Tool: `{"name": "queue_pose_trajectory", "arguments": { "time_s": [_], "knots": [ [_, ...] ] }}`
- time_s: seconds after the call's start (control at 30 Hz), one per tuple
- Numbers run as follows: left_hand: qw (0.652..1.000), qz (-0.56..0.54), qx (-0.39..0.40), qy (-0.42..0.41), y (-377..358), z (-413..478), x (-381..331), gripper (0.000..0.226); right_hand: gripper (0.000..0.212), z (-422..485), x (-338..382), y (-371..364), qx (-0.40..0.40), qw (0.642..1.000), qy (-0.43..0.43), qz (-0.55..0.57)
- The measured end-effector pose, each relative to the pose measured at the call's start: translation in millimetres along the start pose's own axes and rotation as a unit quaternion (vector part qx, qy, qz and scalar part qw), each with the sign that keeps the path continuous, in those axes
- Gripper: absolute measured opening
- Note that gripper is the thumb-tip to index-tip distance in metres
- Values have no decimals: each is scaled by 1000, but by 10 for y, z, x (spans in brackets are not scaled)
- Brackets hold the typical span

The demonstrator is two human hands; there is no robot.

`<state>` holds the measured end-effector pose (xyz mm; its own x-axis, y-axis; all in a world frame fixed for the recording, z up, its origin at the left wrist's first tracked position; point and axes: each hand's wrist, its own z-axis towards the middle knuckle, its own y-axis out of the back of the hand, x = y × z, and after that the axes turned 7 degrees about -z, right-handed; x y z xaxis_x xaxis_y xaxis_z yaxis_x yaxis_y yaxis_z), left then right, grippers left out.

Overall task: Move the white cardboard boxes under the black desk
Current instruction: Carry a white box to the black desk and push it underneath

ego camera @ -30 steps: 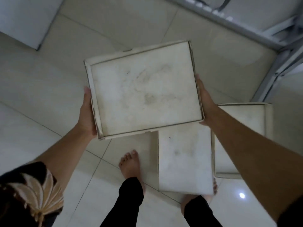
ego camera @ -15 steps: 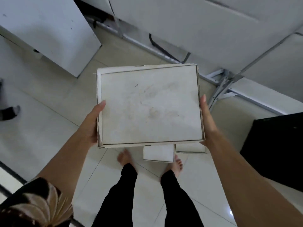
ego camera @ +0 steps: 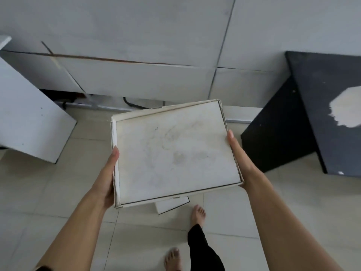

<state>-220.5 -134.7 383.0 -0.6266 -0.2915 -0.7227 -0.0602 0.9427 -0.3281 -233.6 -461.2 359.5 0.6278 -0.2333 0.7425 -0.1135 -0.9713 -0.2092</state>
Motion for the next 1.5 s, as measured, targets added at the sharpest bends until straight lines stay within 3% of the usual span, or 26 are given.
{"name": "queue_pose_trajectory", "arguments": {
  "time_s": [0.1,0.17,0.23,0.33,0.5,0.7,0.87,1.0,1.17,1.5],
  "knots": [
    [1000,22,14,4,-60,-228,98,101,85,-420,-140,80,-13,1000,8,22],
    [1000,22,1,5,-114,-331,176,111,90,-661,-224,168,-23,999,7,36],
    [1000,27,8,13,-299,-455,241,95,105,-913,-310,315,-40,998,9,45],
    [996,41,62,45,-658,-606,381,62,107,-1312,-420,612,-69,995,20,71],
    [989,77,90,84,-1318,-772,801,66,79,-1929,-649,1257,-102,988,33,113],
    [977,113,130,123,-2329,-904,1435,63,71,-2624,-1016,2194,-157,972,35,171],
    [961,145,199,128,-3148,-998,2026,76,53,-3166,-1237,3015,-204,962,30,181],
    [947,142,243,154,-3711,-1029,2557,85,60,-3499,-1450,3691,-240,955,24,174],
    [949,146,223,170,-4305,-1075,3103,52,56,-3708,-1742,4347,-257,946,22,196],
    [931,180,222,227,-5013,-653,3656,49,54,-3693,-2027,5021,-285,925,14,252]
  ]
}}
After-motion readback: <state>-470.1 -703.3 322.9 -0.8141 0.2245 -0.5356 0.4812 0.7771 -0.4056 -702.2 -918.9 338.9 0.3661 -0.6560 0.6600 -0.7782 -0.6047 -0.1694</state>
